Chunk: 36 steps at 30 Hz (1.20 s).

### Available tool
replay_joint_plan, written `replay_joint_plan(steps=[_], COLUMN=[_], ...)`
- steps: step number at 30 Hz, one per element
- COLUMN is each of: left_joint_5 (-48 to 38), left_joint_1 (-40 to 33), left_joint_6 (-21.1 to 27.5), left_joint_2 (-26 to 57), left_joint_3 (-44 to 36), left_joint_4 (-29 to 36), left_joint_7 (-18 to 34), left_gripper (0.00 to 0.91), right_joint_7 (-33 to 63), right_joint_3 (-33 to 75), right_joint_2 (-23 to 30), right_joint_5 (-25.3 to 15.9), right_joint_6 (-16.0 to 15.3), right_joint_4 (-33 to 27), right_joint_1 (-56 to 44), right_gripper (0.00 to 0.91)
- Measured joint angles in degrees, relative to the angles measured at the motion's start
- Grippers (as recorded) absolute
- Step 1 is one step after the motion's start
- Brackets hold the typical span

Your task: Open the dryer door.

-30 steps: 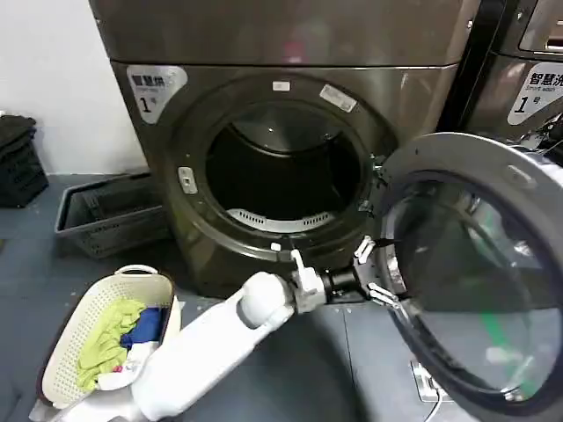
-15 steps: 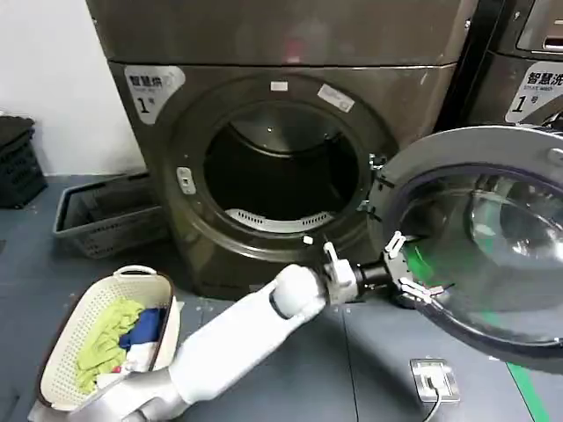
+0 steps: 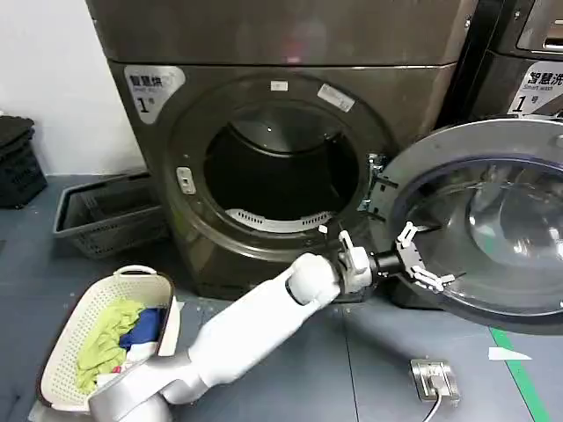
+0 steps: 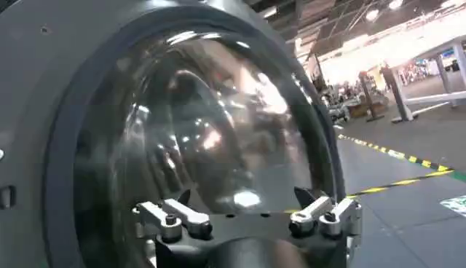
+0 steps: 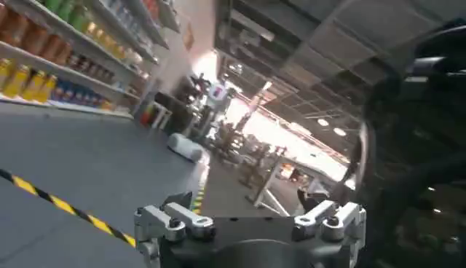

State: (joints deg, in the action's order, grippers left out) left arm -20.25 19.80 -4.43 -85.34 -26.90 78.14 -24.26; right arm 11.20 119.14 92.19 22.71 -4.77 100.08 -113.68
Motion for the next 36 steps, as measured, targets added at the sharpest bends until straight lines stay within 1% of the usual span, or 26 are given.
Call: replay_joint_plan(steps=[6, 13, 15, 18, 21, 23, 25, 28, 33, 36], left_joint_5=[0.0, 0.0, -0.4, -2.7, -4.9, -5.1, -3.8, -3.7, -6.9, -10.2], left_joint_1=[-0.4, -0.6, -0.3, 0.5, 1.7, 2.8, 4.0, 6.8, 13.3, 17.9], left_joint_6=[0.0, 0.0, 0.8, 3.3, 6.2, 8.7, 11.7, 17.8, 27.3, 31.3], left_joint_2=[-1.1, -1.4, -1.1, 0.1, 2.4, 4.8, 7.5, 12.6, 21.2, 26.3], left_joint_3=[0.0, 0.0, -0.1, -0.5, -0.5, -0.1, 0.7, 2.6, 9.2, 15.0], left_joint_4=[-1.0, -1.5, -1.0, 0.7, 5.0, 9.1, 13.6, 20.9, 33.6, 39.5], left_joint_7=[0.0, 0.0, 0.0, 0.0, 0.2, 0.8, 1.6, 4.0, 8.0, 10.0], left_gripper=[0.907, 0.907, 0.907, 0.907, 0.907, 0.907, 0.907, 0.907, 0.907, 0.907], right_joint_7=[0.0, -0.1, -0.2, -0.2, -0.4, -0.4, -0.4, -0.3, 0.7, 1.2], right_joint_3=[1.7, 2.2, 2.3, 2.3, 2.2, 2.2, 2.1, 1.7, 1.3, 0.8], right_joint_2=[0.0, 0.0, 0.0, 0.0, 0.0, 0.0, 0.0, 0.0, 0.0, 0.0], right_joint_5=[-0.5, -0.6, -0.7, -0.7, -0.7, -0.7, -0.7, -1.1, -1.0, -0.5], right_joint_6=[0.5, 0.9, 0.9, 0.8, 0.6, 0.5, 0.5, 0.1, -2.5, -4.3], right_joint_4=[-2.3, -2.9, -2.8, -2.3, -2.1, -2.3, -2.8, -3.1, -2.3, -1.6], right_joint_1=[-0.4, -0.5, -0.3, -0.2, -0.2, -0.1, -0.1, 0.1, 0.5, 0.5], right_gripper=[0.907, 0.907, 0.907, 0.907, 0.907, 0.907, 0.907, 0.907, 0.907, 0.907])
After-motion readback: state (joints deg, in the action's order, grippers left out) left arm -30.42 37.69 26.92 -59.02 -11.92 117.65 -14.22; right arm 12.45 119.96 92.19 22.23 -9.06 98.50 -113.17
